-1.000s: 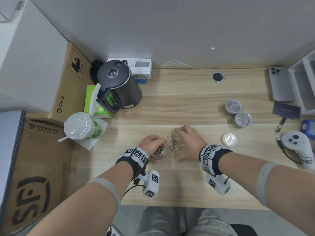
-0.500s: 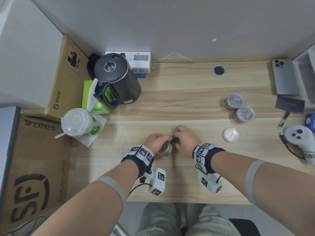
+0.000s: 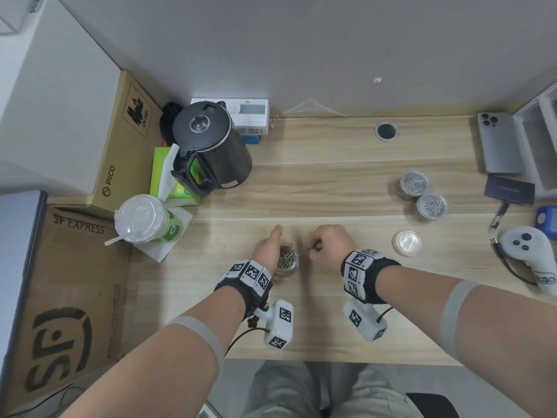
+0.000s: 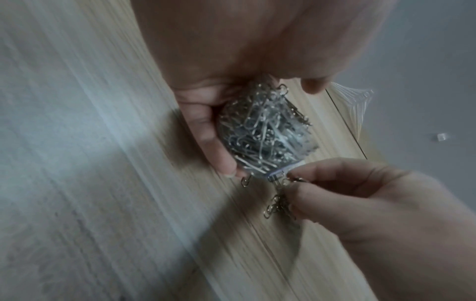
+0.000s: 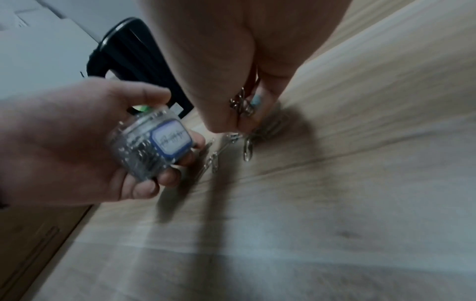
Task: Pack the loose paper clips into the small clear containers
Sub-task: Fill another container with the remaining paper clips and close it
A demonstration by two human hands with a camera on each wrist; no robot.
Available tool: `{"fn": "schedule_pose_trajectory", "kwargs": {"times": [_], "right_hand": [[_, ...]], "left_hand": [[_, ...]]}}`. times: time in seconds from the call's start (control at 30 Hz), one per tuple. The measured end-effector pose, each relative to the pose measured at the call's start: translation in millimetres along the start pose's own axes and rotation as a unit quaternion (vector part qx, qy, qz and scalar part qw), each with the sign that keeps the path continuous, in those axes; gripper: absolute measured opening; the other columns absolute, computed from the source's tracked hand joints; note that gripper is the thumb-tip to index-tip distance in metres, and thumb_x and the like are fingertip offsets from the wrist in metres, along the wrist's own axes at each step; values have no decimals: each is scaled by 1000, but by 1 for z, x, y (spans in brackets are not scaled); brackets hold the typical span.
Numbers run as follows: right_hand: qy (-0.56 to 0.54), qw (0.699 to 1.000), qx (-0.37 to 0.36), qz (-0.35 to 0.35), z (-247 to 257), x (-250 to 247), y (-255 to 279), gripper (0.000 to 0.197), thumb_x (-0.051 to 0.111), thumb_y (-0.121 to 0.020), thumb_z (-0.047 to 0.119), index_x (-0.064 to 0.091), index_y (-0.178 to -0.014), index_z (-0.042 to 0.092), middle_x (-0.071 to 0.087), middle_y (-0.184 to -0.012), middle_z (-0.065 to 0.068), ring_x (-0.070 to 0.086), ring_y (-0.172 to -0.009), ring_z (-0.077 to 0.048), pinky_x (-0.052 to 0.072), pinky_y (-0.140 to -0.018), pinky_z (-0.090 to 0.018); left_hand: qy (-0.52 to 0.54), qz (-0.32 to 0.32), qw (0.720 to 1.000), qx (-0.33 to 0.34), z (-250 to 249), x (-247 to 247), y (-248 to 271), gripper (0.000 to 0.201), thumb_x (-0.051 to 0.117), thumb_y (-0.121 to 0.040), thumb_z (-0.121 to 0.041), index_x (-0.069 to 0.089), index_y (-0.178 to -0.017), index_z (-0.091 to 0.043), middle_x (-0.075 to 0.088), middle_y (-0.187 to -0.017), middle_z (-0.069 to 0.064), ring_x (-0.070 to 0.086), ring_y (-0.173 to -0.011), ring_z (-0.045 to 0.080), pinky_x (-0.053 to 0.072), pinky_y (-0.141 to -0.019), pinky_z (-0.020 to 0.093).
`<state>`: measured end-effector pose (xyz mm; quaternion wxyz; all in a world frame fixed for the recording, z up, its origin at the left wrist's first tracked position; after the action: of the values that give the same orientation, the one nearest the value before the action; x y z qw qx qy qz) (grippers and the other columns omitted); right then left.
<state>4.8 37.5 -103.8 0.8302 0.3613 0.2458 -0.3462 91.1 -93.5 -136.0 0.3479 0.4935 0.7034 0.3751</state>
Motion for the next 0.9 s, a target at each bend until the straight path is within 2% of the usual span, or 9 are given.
{"fn": "schedule_pose_trajectory", "kwargs": {"times": [0.13, 0.2, 0.27, 0.33, 0.4, 0.47, 0.6, 0.73, 0.9], "right_hand": [[-58, 998, 6, -20, 7, -22, 5, 11, 70, -71, 5, 76, -76, 12, 73, -82, 0, 66, -78, -15, 54, -78, -27], [-87, 996, -8, 0, 21, -29, 7, 11, 69, -70, 3, 74, -74, 13, 72, -79, 3, 65, -74, -12, 54, -76, -25], [-89, 995, -40, 38, 42, -30, 10, 13, 70, -71, 4, 72, -72, 17, 68, -75, 10, 62, -70, -7, 52, -73, -23], [-60, 994, -58, 75, 57, -23, 11, 17, 69, -74, 6, 72, -74, 22, 64, -73, 15, 59, -68, -1, 49, -70, -18], [-24, 993, -72, 93, 68, -15, 11, 15, 68, -75, 7, 73, -75, 21, 63, -73, 15, 57, -67, 1, 48, -70, -18], [-13, 992, -81, 95, 76, -10, 12, 8, 70, -75, 10, 74, -76, 17, 66, -73, 10, 59, -67, -4, 51, -71, -24], [-44, 993, -84, 70, 77, -15, 13, 17, 67, -76, 8, 75, -88, 18, 72, -87, 4, 67, -82, -12, 55, -81, -28], [-98, 986, -103, 82, 73, -19, 13, 25, 61, -80, 5, 73, -95, 21, 72, -95, 8, 70, -88, -8, 57, -87, -31], [-152, 981, -96, 78, 68, -32, 14, 23, 56, -84, -2, 67, -91, 17, 72, -94, 4, 73, -85, -10, 59, -84, -38]], "left_hand": [[1, -14, 1000, -19, -3, 0, 7, 72, 31, -98, -64, 65, -119, -4, 70, -83, 14, 68, -58, 33, 58, -54, 39], [-4, -15, 1000, -22, -5, 1, 10, 71, 29, -98, -66, 60, -123, -6, 68, -89, 13, 68, -67, 35, 60, -61, 45], [-8, -7, 1000, -14, -10, 4, 14, 70, 25, -100, -64, 61, -121, -7, 68, -94, 13, 68, -72, 35, 61, -62, 45], [-20, -6, 1000, 5, -18, 6, 15, 68, 23, -104, -58, 65, -110, -5, 68, -93, 13, 67, -71, 29, 59, -49, 31], [-28, -11, 999, 27, -25, 7, 19, 62, 26, -107, -51, 66, -102, -3, 67, -88, 11, 63, -70, 23, 47, -34, 19], [-18, -8, 999, 31, -27, 7, 20, 55, 30, -108, -46, 65, -100, -5, 66, -83, 9, 62, -70, 21, 43, -30, 17], [-5, 2, 1000, 29, -27, 1, 17, 46, 37, -107, -40, 65, -96, -5, 65, -79, 12, 62, -65, 24, 46, -33, 21], [-21, 15, 998, 64, -27, -1, 9, 16, 50, -102, -21, 61, -97, -11, 62, -96, 10, 60, -69, 17, 52, -41, 22], [6, 15, 998, 54, -24, -4, 7, 25, 63, -94, -35, 69, -93, -12, 70, -103, 17, 70, -87, 33, 58, -53, 38]]}}
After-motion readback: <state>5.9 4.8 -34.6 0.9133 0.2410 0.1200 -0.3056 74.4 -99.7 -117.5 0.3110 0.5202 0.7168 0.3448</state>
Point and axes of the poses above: each hand's wrist, its own y-axis away from the middle knuckle, its own x-axis out of the palm, z = x × y, the point moved 9 cm from there along -y, towards the middle knuckle
